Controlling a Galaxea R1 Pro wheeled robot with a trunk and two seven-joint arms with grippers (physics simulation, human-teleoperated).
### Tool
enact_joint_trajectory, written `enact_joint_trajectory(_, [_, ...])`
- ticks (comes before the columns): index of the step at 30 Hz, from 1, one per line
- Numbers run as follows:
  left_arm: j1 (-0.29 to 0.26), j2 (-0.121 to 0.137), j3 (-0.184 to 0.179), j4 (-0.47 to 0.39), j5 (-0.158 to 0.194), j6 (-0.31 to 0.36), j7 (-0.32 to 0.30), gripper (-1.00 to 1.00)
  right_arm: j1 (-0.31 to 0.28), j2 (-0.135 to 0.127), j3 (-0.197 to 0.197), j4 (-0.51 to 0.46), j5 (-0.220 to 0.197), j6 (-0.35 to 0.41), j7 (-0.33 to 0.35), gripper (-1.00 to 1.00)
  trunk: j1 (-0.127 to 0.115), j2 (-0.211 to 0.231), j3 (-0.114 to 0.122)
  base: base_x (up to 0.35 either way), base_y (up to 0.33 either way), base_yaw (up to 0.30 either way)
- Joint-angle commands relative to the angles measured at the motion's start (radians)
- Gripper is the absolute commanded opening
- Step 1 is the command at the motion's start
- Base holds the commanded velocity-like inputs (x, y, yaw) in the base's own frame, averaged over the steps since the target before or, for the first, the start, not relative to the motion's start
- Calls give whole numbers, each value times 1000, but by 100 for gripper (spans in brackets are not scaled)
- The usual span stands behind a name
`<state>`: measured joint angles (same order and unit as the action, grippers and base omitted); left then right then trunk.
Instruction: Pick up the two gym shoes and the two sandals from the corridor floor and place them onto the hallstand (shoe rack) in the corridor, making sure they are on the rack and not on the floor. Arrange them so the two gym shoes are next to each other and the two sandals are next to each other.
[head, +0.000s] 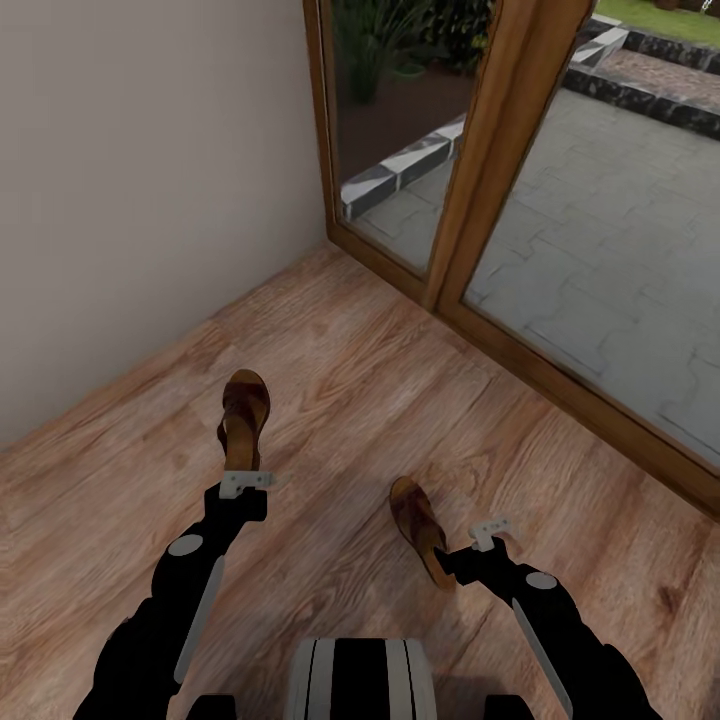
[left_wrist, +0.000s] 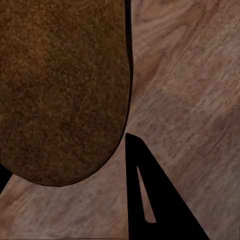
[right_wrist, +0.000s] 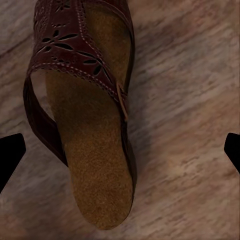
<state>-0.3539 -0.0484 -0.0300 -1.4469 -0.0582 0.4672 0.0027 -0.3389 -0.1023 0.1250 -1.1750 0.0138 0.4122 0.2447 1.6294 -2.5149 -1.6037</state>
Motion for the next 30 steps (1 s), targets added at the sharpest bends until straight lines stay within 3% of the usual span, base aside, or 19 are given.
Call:
enact_joint_trajectory(1, [0, 0, -1, -1, -6, 5, 0, -100, 0, -1, 1, -2, 2, 5, 2, 100, 0, 0, 0, 0, 0, 238])
enact_joint_trajectory(7, [0, 0, -1, -1, -6, 5, 0, -100, 0, -2, 0, -2, 2, 5, 2, 100, 0, 0, 1, 0, 0, 136])
enact_joint_trajectory(30, [0, 1, 0, -1, -6, 5, 0, -100, 3, -5, 1, 5, -1, 4, 2, 100, 0, 0, 1, 0, 0, 2])
